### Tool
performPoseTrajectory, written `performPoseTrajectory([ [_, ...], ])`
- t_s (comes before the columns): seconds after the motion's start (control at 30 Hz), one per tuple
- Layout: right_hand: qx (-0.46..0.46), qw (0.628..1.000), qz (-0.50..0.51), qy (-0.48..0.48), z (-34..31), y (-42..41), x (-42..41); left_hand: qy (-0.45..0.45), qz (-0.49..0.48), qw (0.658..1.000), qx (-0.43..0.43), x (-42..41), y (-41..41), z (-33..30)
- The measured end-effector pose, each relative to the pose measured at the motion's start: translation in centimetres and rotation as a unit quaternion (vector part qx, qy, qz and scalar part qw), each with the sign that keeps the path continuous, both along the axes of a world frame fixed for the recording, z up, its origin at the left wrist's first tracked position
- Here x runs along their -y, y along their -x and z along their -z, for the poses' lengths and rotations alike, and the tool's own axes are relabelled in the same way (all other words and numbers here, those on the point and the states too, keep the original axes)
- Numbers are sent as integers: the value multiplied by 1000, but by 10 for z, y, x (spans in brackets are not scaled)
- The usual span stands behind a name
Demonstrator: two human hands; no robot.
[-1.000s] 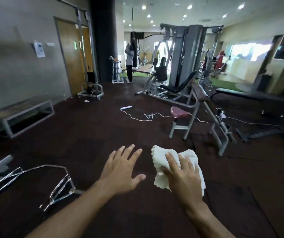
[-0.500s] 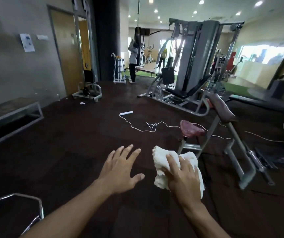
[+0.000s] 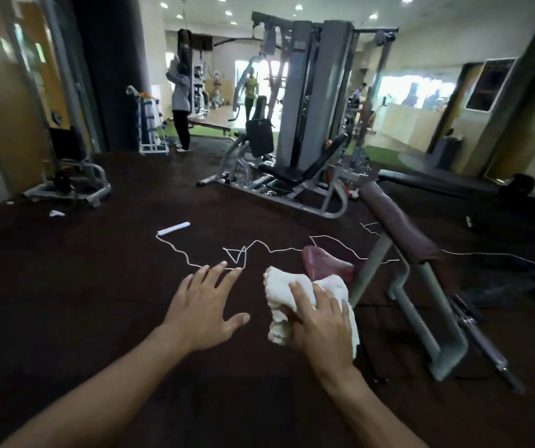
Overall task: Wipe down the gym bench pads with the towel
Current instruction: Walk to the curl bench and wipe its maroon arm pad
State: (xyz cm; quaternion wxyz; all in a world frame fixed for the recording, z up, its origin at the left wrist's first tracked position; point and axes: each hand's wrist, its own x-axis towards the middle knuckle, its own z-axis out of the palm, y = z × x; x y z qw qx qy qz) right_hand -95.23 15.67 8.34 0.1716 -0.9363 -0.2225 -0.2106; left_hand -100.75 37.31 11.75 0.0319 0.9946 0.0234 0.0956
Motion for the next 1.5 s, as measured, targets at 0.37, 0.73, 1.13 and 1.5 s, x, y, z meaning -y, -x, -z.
performPoseTrajectory([
  [0.37,37,989,142,-30,23,-322,8,-43,137,990,0,12,-364,12],
  [0.73,-18,944,330,-4,16,-537,99,-27,313,949,-4,120,-664,-2],
  [1.13,-100,795,598,-2,57,-686,164,-54,571,819,-36,256,-906,50],
  [1.5,-296,677,670,-75,70,-760,200,-1,620,768,-157,347,-983,81],
])
